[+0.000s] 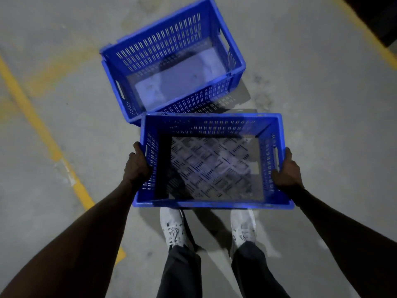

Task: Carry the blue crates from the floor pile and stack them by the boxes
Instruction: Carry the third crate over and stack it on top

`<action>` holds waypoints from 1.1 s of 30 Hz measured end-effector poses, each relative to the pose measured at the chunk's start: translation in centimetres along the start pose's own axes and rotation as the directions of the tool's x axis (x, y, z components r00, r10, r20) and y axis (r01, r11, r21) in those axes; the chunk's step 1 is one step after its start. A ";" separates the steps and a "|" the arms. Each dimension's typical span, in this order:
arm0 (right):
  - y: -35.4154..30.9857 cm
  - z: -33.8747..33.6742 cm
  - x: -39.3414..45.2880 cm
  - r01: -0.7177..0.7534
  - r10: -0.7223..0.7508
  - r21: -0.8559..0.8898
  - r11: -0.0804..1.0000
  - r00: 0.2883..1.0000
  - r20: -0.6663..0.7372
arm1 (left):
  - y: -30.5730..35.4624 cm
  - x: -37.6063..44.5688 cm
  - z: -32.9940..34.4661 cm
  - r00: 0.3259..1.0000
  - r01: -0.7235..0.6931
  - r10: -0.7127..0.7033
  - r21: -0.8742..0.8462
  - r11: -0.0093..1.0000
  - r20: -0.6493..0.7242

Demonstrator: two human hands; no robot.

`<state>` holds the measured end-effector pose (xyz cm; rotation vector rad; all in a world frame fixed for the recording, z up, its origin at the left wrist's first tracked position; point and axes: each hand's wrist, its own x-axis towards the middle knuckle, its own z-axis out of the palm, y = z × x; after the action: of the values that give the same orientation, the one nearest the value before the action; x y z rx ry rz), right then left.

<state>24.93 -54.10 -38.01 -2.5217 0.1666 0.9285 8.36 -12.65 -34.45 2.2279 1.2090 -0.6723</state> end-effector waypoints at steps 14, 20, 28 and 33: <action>-15.4 -15.6 -19.9 0.219 -0.214 -0.020 0.975 0.965 0.151 | -0.2 -20.4 -28.2 0.970 -0.152 0.172 0.121 0.981 -0.172; -25.1 -22.8 -29.3 0.375 -0.362 -0.050 0.926 0.916 0.174 | -4.0 -32.3 -39.5 0.957 -0.057 0.099 0.157 0.986 -0.274; -42.1 -26.9 -38.4 0.665 -0.643 -0.188 0.723 0.747 0.168 | -15.5 -45.6 -45.4 0.931 0.105 -0.125 -0.076 0.992 -0.343; -54.6 -26.0 -45.5 0.820 -0.789 -0.277 0.501 0.564 0.245 | -23.4 -50.9 -44.9 0.883 0.162 -0.297 -0.359 0.919 -0.363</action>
<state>19.50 -18.79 28.70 -2.3805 -1.2504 0.6701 -28.16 -3.56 26.63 2.0179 1.6799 -0.0645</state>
